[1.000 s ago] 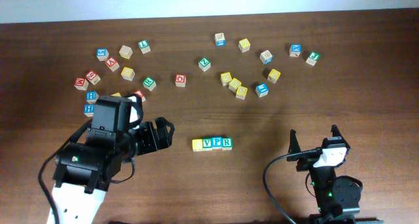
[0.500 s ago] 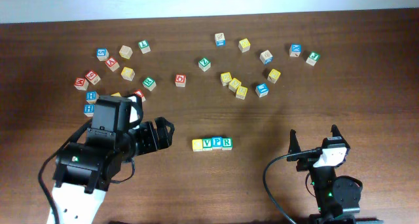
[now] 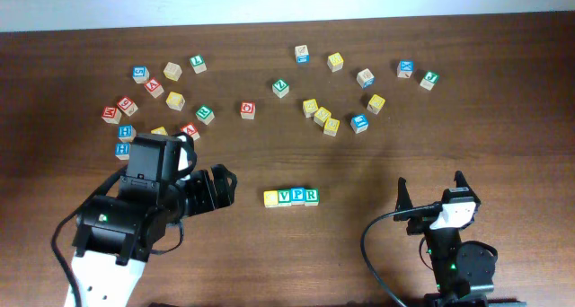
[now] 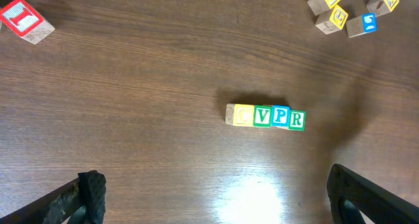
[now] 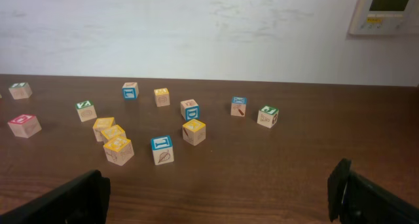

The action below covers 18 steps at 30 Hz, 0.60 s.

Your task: Spell out CVPR

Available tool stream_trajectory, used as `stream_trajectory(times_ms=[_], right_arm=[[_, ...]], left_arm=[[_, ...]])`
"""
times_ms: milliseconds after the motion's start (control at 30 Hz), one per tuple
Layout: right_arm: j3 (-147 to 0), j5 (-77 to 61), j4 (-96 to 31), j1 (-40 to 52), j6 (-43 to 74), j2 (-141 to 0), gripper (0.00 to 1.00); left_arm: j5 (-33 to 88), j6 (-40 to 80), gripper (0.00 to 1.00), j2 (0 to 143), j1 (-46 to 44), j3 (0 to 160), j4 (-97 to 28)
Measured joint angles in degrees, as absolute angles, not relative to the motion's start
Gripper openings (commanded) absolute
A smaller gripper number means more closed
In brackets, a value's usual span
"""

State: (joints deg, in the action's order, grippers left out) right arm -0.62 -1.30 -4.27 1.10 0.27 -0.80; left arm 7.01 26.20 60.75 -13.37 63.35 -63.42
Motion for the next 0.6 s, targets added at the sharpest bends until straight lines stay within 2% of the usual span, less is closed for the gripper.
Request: stream_trajectory(times_ms=[200, 400, 600], right_arm=[[-0.6, -1.3, -4.3, 1.1, 0.3, -0.8, 0.98], [-0.6, -1.3, -4.3, 1.1, 0.3, -0.8, 0.98], [-0.6, -1.3, -4.3, 1.1, 0.3, -0.8, 0.98]], left_arm=[[2.0, 25.2, 0.99, 60.8, -13.4, 63.2, -63.3], [0.1, 14.8, 0.99, 60.8, -13.4, 63.0, -60.4], [0.2, 10.9, 0.99, 60.7, -13.4, 62.8, -59.0]])
